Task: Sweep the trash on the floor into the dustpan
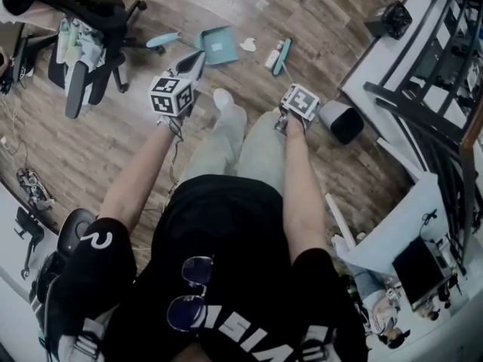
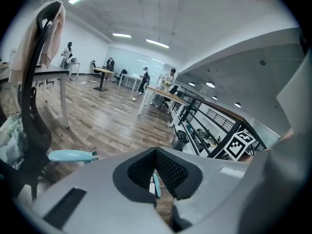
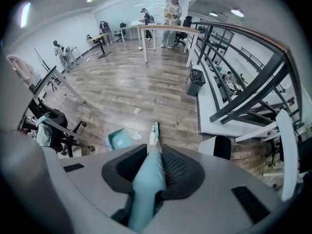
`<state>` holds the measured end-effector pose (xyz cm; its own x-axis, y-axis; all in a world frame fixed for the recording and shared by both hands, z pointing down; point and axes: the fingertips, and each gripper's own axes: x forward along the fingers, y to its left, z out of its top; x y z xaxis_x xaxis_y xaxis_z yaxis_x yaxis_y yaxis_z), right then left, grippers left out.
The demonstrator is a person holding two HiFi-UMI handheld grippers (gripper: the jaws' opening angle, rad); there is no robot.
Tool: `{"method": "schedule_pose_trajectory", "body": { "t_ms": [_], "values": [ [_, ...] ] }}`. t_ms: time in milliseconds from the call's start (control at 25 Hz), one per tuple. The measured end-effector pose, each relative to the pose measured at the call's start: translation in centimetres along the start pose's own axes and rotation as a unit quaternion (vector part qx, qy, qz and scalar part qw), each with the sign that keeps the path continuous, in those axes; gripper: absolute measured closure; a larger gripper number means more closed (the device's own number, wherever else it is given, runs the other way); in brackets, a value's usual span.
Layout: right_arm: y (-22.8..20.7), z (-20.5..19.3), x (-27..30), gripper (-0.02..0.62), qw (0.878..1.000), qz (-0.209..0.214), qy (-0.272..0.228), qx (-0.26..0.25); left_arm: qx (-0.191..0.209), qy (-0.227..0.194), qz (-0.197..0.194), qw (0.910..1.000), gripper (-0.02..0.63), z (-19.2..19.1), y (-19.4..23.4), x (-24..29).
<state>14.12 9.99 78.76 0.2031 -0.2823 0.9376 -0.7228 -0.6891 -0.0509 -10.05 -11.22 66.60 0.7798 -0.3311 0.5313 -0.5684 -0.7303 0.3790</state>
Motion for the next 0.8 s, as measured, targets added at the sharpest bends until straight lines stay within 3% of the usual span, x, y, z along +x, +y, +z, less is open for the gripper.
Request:
{"method": "schedule_pose_trajectory", "body": {
  "t_ms": [80, 120, 240, 400, 800],
  "values": [
    [-2.1, -0.9, -1.0, 0.511, 0.995, -0.085, 0.042, -0.028, -0.006, -0.004, 0.008, 0.9999, 0.607, 0.1, 0.7, -0.6],
    [-1.8, -0.8, -1.0, 0.511, 0.994, -0.092, 0.045, -0.037, -0.01, -0.006, 0.013, 0.9999, 0.607, 0.1, 1.0, -0.9],
    [2.4, 0.8, 0.1, 0.511, 0.999, -0.02, 0.015, -0.044, -0.022, -0.011, 0.028, 0.9993, 0.607, 0.1, 1.6, -1.6],
    [2.5, 1.6, 0.3, 0.511, 0.994, -0.058, 0.036, -0.09, -0.042, -0.024, 0.055, 0.9973, 0.607, 0.4, 2.9, -2.4],
    [7.2, 4.7, 1.5, 0.508, 0.983, -0.031, 0.051, -0.171, -0.076, -0.047, 0.114, 0.9894, 0.607, 1.4, 4.9, -2.4]
  ]
}}
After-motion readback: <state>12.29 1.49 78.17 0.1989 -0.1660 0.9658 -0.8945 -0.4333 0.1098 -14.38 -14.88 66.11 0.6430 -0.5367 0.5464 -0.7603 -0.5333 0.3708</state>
